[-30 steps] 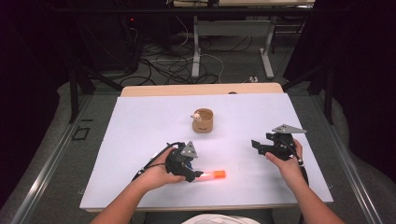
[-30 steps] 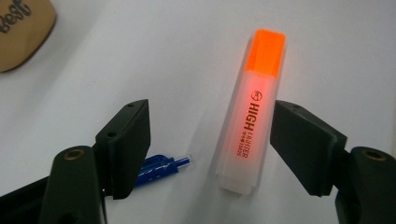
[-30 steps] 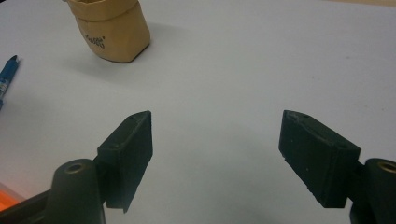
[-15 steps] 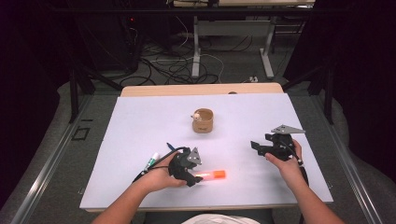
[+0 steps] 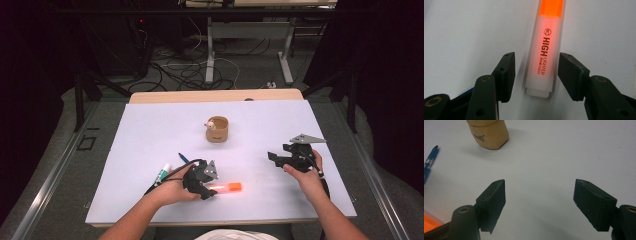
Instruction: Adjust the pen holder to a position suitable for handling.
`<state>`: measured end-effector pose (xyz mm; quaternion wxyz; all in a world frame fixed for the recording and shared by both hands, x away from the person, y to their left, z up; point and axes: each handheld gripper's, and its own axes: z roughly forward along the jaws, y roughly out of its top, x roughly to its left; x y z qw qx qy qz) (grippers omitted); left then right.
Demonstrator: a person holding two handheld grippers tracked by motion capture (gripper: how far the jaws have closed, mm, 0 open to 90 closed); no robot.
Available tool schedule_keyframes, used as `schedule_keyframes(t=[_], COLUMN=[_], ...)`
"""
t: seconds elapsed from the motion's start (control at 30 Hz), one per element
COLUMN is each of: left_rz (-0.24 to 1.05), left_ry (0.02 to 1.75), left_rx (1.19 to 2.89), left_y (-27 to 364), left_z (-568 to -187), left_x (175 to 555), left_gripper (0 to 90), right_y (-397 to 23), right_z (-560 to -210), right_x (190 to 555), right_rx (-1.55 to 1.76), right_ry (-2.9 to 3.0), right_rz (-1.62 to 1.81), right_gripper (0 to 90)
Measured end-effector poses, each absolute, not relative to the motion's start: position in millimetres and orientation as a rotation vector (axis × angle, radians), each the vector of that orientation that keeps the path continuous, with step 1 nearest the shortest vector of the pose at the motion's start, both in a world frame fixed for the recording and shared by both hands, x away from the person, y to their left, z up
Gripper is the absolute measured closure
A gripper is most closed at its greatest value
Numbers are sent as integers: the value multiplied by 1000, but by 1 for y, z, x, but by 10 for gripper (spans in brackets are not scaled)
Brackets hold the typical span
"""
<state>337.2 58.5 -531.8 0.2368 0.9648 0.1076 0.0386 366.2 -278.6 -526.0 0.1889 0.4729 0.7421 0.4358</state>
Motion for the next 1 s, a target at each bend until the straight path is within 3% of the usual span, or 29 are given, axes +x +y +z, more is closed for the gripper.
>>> schedule_keyframes(t=[0.53, 1.0], left_rz=[8, 4], left_ry=[311, 258], left_rx=[2650, 2665], left_y=[60, 58], left_z=[-537, -536], left_x=[344, 344], left_gripper=[573, 653], right_y=[-278, -277], right_z=[-527, -528], right_x=[367, 367], right_rx=[1336, 1342], right_ry=[2091, 2094], right_rz=[1229, 1233], right_gripper=[249, 247])
